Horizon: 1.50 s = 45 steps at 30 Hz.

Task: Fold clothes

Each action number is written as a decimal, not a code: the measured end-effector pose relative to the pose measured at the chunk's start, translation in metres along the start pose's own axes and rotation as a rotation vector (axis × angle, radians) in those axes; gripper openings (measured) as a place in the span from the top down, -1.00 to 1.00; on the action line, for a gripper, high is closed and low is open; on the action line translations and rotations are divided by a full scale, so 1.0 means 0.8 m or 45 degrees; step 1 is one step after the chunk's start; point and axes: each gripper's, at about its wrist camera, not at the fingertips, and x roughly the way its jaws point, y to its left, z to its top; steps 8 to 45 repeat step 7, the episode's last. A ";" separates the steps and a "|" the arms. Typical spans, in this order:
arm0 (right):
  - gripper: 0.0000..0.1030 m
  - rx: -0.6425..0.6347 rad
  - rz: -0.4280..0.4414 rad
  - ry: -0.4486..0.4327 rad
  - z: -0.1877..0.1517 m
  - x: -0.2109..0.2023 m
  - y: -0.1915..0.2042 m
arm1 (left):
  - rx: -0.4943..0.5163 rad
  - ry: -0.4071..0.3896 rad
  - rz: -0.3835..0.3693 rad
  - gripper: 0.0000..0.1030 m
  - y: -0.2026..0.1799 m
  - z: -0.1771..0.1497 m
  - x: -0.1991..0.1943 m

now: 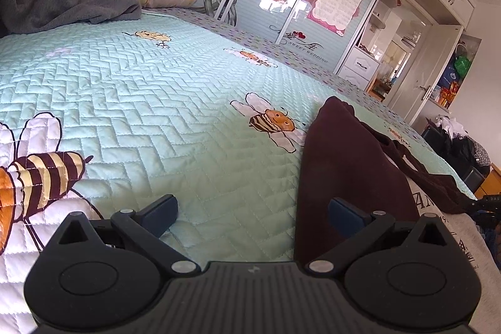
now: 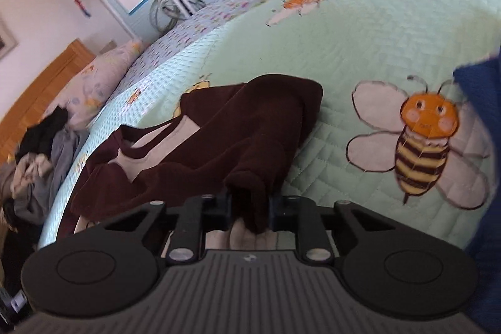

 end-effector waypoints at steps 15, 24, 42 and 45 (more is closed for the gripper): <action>0.44 0.141 -0.004 0.045 -0.019 0.003 -0.046 | 0.008 0.001 0.006 -0.99 0.000 -0.001 0.002; 0.44 0.141 -0.004 0.045 -0.019 0.003 -0.046 | 0.008 0.001 0.006 -0.99 0.000 -0.001 0.002; 0.44 0.141 -0.004 0.045 -0.019 0.003 -0.046 | 0.008 0.001 0.006 -0.99 0.000 -0.001 0.002; 0.44 0.141 -0.004 0.045 -0.019 0.003 -0.046 | 0.008 0.001 0.006 -0.99 0.000 -0.001 0.002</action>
